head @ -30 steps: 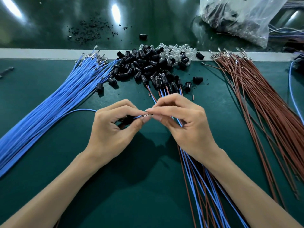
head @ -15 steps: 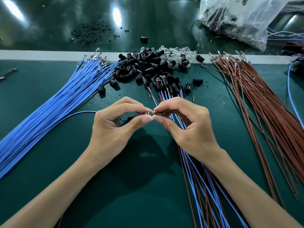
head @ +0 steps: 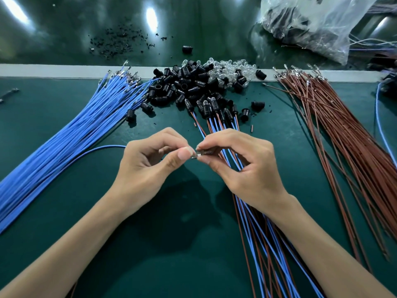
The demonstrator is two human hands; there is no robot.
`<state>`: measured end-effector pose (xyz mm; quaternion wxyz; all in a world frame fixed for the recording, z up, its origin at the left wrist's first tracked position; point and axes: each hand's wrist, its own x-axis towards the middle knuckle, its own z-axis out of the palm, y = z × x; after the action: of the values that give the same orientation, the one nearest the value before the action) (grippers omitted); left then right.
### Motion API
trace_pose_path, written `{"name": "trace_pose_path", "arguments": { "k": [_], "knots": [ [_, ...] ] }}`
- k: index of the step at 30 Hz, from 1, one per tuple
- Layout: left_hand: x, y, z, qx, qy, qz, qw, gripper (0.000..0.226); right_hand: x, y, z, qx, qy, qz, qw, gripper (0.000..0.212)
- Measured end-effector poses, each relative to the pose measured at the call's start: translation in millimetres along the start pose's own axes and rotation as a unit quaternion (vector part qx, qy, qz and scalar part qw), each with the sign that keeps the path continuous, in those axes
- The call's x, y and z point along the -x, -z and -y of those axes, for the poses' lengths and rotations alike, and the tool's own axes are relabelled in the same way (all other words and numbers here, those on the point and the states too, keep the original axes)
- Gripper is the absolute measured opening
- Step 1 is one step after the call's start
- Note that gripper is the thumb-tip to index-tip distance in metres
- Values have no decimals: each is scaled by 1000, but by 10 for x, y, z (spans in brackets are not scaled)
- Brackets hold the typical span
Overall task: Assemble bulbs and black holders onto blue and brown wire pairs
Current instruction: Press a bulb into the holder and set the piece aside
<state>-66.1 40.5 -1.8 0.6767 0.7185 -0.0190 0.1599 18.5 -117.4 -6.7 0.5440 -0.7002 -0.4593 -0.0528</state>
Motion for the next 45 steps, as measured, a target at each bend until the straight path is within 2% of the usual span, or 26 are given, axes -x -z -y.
{"name": "trace_pose_path", "arguments": {
  "k": [7, 12, 17, 22, 34, 39, 45],
  "knots": [
    [0, -42, -27, -36, 61, -75, 995, 19, 37, -63, 29, 31, 48, -27, 998, 14],
    [10, -82, -54, -22, 82, -52, 995, 20, 43, -89, 25, 51, 64, -64, 995, 13],
    [19, -84, -43, -3, 101, -55, 993, 19, 29, -74, 30, 42, 50, -69, 996, 14],
    [18, -77, -32, 13, 120, -66, 991, 19, 39, -85, 54, 56, 27, -85, 994, 25],
    [8, -79, -63, 7, 128, -71, 989, 19, 39, -43, 16, 62, 44, -61, 995, 23],
    [12, -84, -67, -6, 126, -66, 990, 26, 45, -55, 12, 66, 39, -67, 995, 21],
    [-2, -54, -85, -10, 131, -41, 990, 18, 54, -66, 15, 75, 32, -60, 995, 21]
  ]
}}
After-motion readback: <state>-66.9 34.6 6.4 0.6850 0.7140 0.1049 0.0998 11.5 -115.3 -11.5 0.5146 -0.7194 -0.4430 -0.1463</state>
